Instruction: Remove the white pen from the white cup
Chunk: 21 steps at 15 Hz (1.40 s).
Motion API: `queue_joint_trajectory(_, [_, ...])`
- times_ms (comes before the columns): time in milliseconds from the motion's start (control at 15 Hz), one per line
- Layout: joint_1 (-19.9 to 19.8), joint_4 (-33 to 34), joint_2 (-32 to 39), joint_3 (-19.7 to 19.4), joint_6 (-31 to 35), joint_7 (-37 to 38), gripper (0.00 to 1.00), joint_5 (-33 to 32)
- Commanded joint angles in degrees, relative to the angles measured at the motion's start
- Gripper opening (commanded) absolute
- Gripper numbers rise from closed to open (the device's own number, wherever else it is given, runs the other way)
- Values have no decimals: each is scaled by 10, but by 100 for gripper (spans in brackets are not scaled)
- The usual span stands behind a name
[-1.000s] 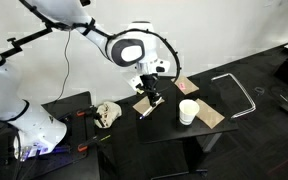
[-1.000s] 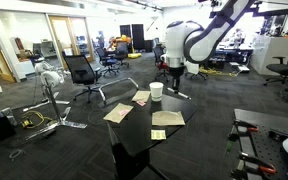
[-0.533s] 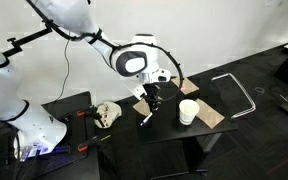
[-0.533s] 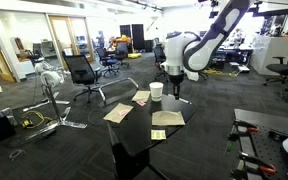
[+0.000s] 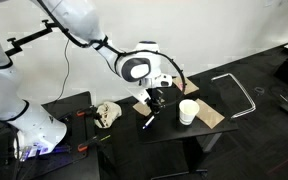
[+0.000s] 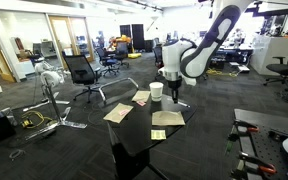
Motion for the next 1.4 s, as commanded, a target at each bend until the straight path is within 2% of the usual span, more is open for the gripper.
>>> queue_joint_trajectory(0, [9,20,19,-11,5,-5,3,-11])
queue_joint_trajectory(400, [15,30,33,-13,5,1,3,-13])
queue_joint_trajectory(467, [19,31,34,-17,6,9,37,-18])
queue_joint_trajectory(600, [24,32,34,-21,5,14,44,-20])
queue_joint_trajectory(800, [32,28,26,-28,11,25,69,-35])
queue_joint_trajectory(1067, [41,15,-2,-33,19,42,97,-42])
queue_joint_trajectory(1133, [45,12,-11,-35,21,53,100,-44])
queue_joint_trajectory(1333, [52,-1,-49,-37,15,82,100,-51])
